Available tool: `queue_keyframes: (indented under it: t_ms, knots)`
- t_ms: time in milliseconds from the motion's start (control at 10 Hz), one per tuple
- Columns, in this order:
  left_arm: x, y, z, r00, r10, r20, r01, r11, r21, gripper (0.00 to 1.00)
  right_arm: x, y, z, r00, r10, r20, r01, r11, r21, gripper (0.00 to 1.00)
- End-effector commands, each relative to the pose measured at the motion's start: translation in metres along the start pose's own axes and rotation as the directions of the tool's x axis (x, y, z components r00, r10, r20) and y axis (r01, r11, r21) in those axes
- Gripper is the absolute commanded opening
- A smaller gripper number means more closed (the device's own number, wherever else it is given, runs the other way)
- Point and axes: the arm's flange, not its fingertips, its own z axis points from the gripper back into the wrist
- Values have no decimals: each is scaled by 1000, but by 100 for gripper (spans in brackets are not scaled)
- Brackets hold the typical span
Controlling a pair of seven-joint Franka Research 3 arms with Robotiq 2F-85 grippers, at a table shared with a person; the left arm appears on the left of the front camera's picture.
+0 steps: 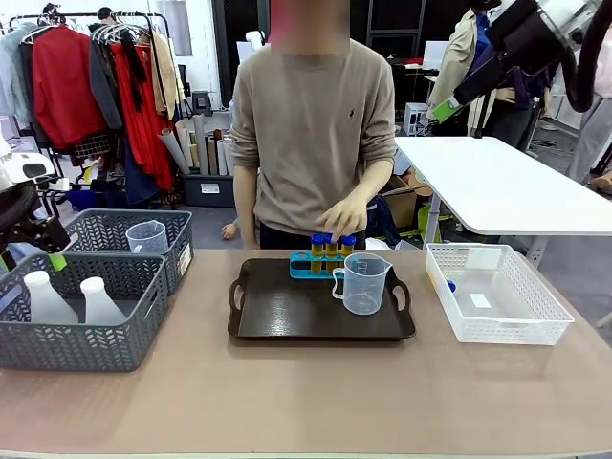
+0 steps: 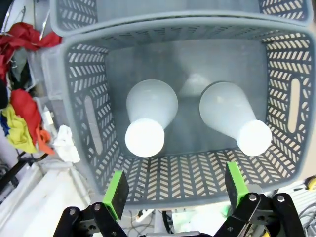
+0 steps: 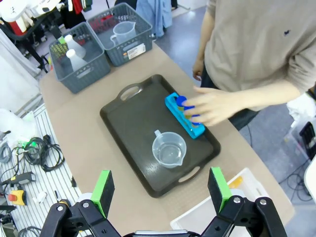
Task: Prepare the laboratory tools.
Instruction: Pick up one Small flask and place it on the Handle tray.
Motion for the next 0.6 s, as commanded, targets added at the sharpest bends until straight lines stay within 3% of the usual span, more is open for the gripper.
queue_keyframes:
  t_ms: [0,500]
  knots:
    - [2,4,-14,1000,-5,-21,5,1000,-7,100,1,0,2,1000,3,4,-3,1000,8,100]
    - [-3,21,-33,999,14,-39,-13,1000,23,100,1,0,2,1000,3,4,-3,1000,8,100]
